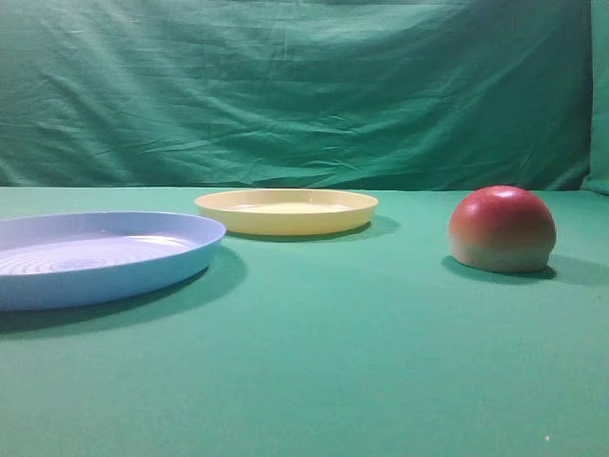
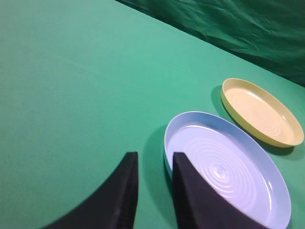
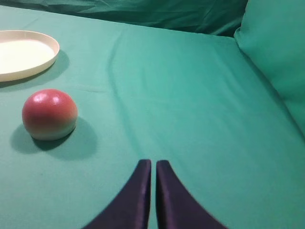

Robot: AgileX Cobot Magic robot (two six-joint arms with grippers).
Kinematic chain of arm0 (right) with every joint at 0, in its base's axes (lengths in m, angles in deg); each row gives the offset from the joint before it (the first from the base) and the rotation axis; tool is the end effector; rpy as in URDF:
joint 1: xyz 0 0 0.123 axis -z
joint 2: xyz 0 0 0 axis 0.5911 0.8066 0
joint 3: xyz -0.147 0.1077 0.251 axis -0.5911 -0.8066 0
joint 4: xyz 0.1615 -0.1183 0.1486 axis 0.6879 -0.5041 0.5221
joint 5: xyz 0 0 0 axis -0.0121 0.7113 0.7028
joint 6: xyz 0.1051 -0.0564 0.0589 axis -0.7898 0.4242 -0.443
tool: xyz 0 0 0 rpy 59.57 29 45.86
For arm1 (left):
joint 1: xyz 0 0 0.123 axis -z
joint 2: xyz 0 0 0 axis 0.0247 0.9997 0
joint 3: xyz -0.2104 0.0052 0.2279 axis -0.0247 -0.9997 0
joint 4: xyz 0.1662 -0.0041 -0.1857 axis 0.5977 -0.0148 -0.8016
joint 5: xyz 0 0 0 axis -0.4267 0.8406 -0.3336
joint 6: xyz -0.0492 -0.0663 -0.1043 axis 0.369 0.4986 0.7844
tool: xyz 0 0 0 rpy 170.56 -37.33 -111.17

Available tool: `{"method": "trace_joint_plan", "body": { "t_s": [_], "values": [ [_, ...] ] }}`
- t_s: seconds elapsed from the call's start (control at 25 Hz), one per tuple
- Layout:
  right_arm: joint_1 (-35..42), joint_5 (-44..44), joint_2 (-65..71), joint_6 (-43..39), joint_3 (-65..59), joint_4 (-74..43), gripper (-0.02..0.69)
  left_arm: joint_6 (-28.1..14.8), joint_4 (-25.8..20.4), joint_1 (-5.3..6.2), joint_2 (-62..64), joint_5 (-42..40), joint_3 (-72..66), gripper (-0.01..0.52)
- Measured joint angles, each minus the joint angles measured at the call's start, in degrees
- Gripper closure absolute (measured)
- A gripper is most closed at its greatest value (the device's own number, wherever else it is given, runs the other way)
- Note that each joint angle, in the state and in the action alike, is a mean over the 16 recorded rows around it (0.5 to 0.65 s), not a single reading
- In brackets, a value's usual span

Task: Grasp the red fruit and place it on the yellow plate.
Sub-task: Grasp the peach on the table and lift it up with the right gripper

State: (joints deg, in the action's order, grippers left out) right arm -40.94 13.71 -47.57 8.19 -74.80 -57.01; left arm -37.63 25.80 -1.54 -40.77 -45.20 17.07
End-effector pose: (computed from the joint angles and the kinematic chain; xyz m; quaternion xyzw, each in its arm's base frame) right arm 0.0641 0.0039 0.1569 -0.0581 0.8077 -0.0003 0.5867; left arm 0.0655 -0.0063 0.1644 -0.0878 0.7910 -0.0959 0.5978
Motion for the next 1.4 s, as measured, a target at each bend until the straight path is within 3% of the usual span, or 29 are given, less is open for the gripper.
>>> {"method": "trace_joint_plan", "body": {
  "t_s": [0.84, 1.4],
  "values": [
    [0.0, -0.6, 0.0, 0.5, 0.0, -1.1, 0.665, 0.0, 0.0, 0.00, 0.0, 0.0, 0.0, 0.357],
    [0.0, -14.4, 0.4, -0.8, 1.3, 3.8, 0.665, 0.0, 0.0, 0.00, 0.0, 0.0, 0.0, 0.357]
  ]
}}
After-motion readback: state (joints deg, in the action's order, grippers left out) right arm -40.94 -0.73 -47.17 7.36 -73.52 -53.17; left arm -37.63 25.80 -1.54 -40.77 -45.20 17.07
